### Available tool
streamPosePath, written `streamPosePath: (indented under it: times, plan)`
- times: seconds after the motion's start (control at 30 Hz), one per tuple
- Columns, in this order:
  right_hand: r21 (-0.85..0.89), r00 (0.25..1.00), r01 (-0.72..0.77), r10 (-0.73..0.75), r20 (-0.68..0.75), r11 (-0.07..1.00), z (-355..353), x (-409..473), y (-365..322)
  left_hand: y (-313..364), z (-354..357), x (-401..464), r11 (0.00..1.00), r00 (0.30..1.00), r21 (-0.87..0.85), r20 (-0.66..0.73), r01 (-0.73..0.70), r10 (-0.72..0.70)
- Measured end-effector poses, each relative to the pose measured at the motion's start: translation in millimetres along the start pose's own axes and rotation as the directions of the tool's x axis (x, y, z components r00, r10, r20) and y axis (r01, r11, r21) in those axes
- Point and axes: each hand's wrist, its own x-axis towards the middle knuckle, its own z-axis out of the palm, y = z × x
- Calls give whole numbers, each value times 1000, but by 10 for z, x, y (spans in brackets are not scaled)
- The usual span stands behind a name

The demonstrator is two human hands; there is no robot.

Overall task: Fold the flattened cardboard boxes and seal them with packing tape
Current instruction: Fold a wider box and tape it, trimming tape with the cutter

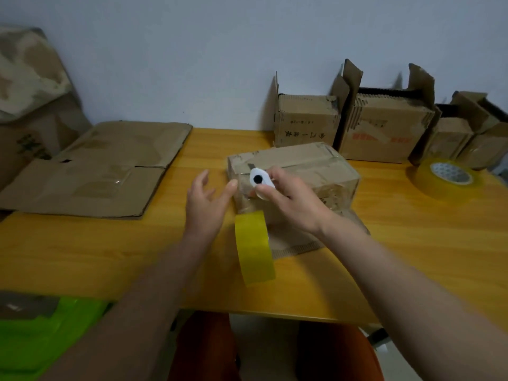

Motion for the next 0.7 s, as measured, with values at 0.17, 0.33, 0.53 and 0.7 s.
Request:
streamPosePath:
  times: [0.17, 0.33, 0.53, 0.7]
  plan:
    - [84, 1000, -22, 20, 18, 996, 107, 42, 163, -59, -35, -429, 951, 868, -169, 472, 261, -155]
    - [153, 999, -34, 36, -6, 988, 148, 32, 212, -183, -54, -413, 913, 768, -221, 626, 342, -136]
    - [250, 999, -10, 18, -28, 968, 207, 26, 241, -161, 35, -464, 940, 800, -104, 559, 326, -216]
    - [304, 1000, 4, 3, -23, 953, 227, 23, 271, -115, -22, -481, 940, 792, 20, 533, 341, -298]
